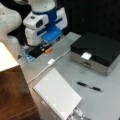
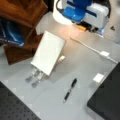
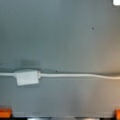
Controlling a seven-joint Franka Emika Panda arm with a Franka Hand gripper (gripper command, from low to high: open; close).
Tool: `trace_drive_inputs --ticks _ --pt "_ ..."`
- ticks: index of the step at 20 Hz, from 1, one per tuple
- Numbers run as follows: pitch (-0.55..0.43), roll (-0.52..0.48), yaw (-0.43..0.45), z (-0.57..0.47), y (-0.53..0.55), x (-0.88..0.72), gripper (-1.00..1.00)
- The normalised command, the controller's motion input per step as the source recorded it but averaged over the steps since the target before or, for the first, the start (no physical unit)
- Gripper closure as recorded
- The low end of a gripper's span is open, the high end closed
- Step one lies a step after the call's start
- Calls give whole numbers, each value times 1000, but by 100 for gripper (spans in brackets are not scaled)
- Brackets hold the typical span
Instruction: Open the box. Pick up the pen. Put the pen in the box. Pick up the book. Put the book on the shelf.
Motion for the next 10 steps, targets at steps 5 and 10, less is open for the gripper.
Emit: trace_drive_inputs --ticks 5,10 --pt "134 -44 -128 3 57 19 -100" --pt "107 -36 -158 -2 239 119 -100"
